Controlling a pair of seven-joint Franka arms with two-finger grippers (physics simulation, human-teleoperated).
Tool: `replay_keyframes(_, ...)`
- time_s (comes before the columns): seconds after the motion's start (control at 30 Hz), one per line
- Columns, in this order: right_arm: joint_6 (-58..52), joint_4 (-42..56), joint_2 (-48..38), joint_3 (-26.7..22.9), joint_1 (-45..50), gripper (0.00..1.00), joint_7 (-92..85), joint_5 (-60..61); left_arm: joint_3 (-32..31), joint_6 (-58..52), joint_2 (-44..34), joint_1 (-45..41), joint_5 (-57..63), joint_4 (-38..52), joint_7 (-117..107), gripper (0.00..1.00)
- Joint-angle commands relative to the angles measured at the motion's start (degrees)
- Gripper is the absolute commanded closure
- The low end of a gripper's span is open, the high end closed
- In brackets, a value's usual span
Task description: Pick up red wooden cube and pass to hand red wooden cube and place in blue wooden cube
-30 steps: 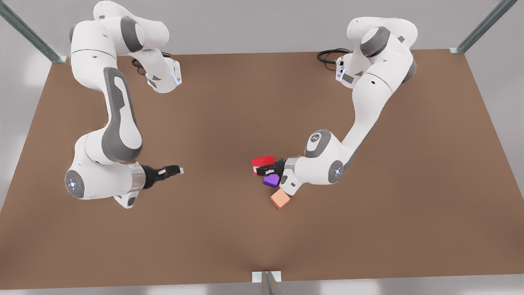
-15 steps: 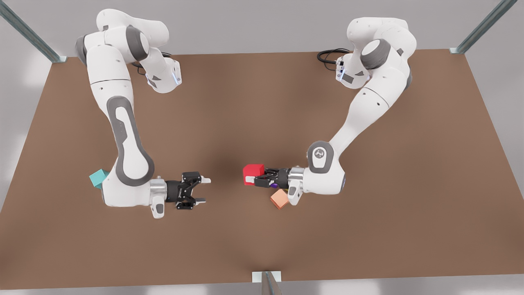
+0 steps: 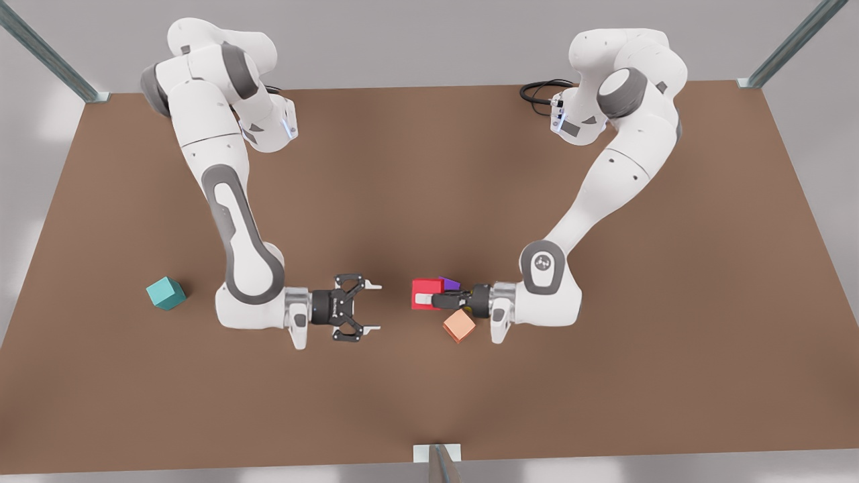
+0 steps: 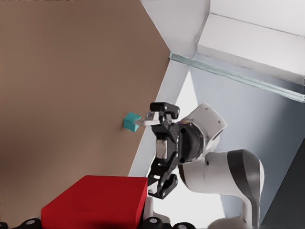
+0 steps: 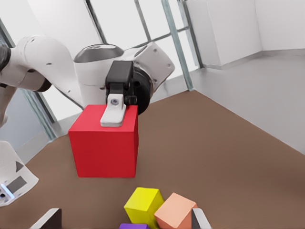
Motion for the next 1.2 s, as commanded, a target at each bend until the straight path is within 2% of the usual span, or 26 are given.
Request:
replay_keyframes(0.0,2.78,-0.05,0.05,0.02,0.88,0.0,-22.96,2.44,-0.04,-1.29,-0.09,0.09,-1.62,-0.01,19.23,0.51)
replay_keyframes(0.2,5.59,0.39,0.05,0.1,3.26,0.0,-21.64,4.99,-0.04,-0.76,0.17,-0.78,-1.88,0.07,19.14,0.51)
replay_keyframes(0.5,4.54,-0.93,-0.82,0.45,3.26,0.0,-20.32,4.55,-0.04,0.47,0.97,-2.01,-2.06,0.43,19.67,0.51)
replay_keyframes(0.77,2.95,-6.55,-4.25,0.45,2.82,0.0,-20.67,4.29,-0.04,0.55,0.97,-2.01,-2.06,0.51,19.58,0.51)
replay_keyframes(1.17,3.3,-6.46,-3.38,1.42,3.26,0.0,-20.5,4.9,-0.13,2.49,1.76,-2.28,-2.24,0.51,20.72,0.51)
